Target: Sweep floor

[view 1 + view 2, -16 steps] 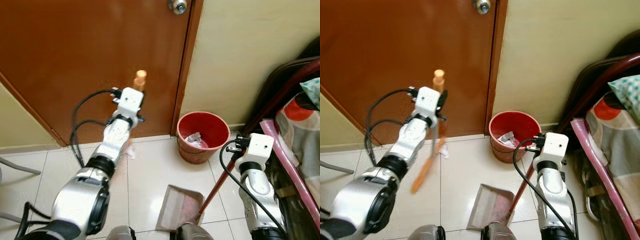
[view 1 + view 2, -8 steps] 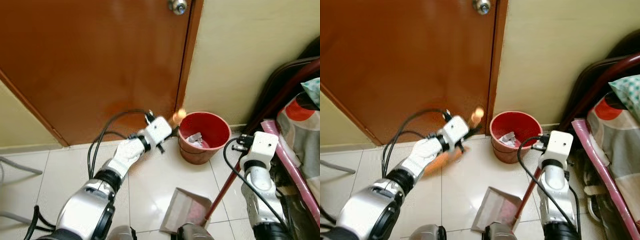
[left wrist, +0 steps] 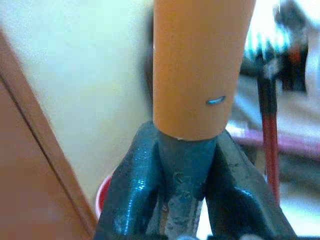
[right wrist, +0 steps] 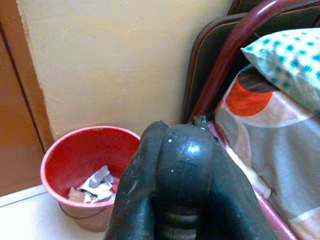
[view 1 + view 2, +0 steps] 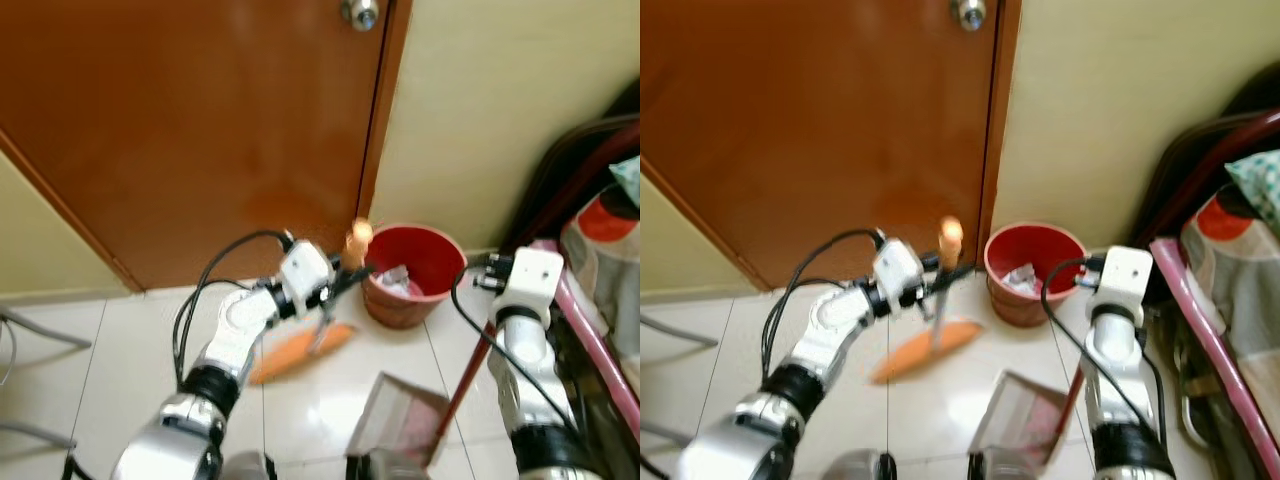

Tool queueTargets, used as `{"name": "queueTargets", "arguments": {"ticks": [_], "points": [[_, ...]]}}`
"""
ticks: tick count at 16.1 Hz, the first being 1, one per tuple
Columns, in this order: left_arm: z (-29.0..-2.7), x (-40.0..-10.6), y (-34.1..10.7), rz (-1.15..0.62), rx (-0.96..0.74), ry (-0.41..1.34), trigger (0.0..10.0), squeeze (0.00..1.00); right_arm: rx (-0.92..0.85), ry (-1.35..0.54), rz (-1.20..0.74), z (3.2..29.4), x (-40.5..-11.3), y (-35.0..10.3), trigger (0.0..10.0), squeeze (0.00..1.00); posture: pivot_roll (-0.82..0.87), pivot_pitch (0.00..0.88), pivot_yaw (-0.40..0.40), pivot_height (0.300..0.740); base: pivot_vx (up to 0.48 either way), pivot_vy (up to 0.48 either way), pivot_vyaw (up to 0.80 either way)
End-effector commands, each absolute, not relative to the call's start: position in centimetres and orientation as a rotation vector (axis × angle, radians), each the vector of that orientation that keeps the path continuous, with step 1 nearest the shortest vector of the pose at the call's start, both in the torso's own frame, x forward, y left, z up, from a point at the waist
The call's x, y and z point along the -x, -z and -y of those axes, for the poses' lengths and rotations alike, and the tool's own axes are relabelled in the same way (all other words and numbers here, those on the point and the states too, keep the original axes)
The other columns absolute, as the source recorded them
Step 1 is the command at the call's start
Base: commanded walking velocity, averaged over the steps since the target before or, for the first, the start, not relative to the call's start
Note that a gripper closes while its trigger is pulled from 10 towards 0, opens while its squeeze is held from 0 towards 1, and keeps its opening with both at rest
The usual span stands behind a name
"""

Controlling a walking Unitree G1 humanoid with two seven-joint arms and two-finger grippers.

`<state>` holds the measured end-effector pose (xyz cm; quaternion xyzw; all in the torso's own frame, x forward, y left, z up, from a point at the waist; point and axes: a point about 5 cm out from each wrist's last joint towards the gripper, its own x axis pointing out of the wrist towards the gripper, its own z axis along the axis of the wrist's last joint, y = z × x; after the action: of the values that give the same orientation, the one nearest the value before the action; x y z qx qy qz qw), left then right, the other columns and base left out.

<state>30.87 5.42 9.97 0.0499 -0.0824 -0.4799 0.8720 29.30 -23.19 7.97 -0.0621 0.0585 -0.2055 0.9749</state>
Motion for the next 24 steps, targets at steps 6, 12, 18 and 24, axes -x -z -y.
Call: {"name": "queueTargets", "arguments": {"ticks": [6,12,18,24], "points": [[-9.0,-31.0,-12.6,0.213,0.052,0.853,10.0,0.0,0.23,0.436,-0.081,23.4,-31.1,-8.9,10.0,0.0,-0.01,0.115,0.003,0.74,0.0,0.0,0.0],[-18.3,-33.5,-13.5,0.18,-0.197,0.349,10.0,0.0,0.224,0.325,-0.11,22.3,-31.6,-8.3,10.0,0.0,-0.02,0.12,-0.006,0.74,0.0,0.0,0.0],[-19.8,-33.3,-10.7,0.054,-0.079,0.174,10.0,0.0,0.311,0.407,-0.091,24.3,-31.8,-9.3,10.0,0.0,-0.02,0.118,-0.016,0.74,0.0,0.0,0.0],[-19.1,-33.2,-9.9,0.025,-0.038,0.127,10.0,0.0,0.294,0.394,-0.008,22.8,-34.1,-11.4,10.0,0.0,-0.01,0.118,-0.016,0.74,0.0,0.0,0.0]]}}
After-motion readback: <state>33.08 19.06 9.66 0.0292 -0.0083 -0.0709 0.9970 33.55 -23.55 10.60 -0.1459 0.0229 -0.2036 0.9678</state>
